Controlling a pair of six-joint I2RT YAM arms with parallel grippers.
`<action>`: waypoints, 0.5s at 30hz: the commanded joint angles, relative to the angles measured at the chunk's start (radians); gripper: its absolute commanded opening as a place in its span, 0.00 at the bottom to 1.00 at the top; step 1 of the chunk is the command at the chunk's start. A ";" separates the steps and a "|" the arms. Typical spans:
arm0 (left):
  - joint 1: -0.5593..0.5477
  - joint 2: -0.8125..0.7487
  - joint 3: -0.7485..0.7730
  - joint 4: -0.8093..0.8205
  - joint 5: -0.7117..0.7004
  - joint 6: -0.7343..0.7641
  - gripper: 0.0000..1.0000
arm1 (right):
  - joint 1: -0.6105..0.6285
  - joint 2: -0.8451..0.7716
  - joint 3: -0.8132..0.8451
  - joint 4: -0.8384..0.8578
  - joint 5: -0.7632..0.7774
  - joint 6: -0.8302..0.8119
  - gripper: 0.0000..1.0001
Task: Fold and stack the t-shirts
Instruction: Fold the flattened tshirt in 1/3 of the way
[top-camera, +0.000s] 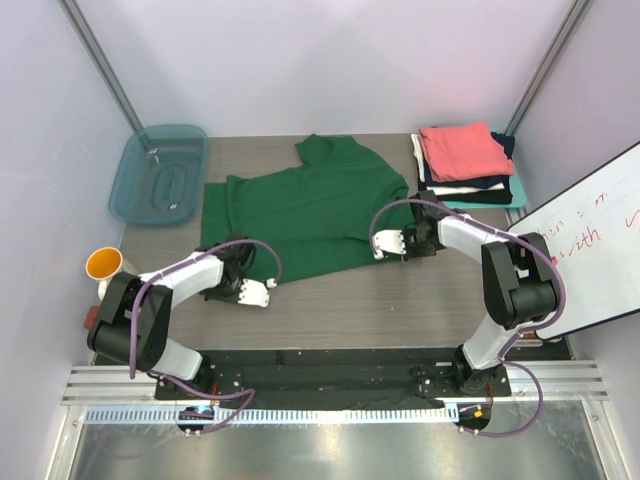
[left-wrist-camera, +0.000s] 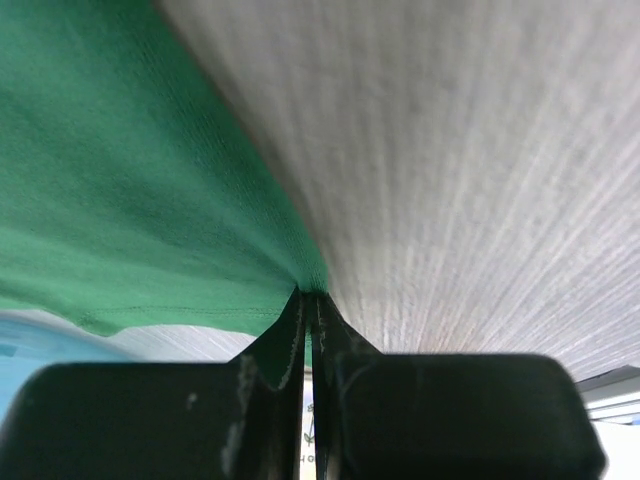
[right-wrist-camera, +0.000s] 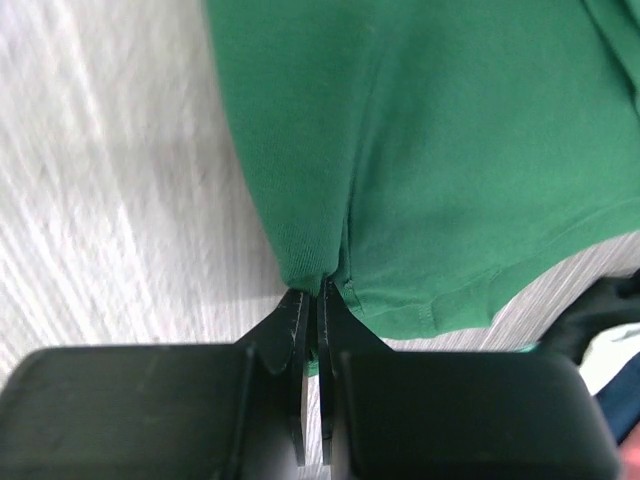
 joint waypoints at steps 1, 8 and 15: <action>0.010 -0.025 -0.073 -0.038 -0.001 0.063 0.00 | -0.047 -0.062 -0.041 -0.079 0.055 -0.074 0.07; 0.010 -0.014 -0.066 -0.040 -0.003 0.055 0.00 | -0.065 -0.093 -0.058 -0.122 0.071 -0.119 0.07; 0.009 -0.091 -0.030 -0.119 0.068 0.064 0.00 | -0.059 -0.194 -0.129 -0.179 0.057 -0.169 0.07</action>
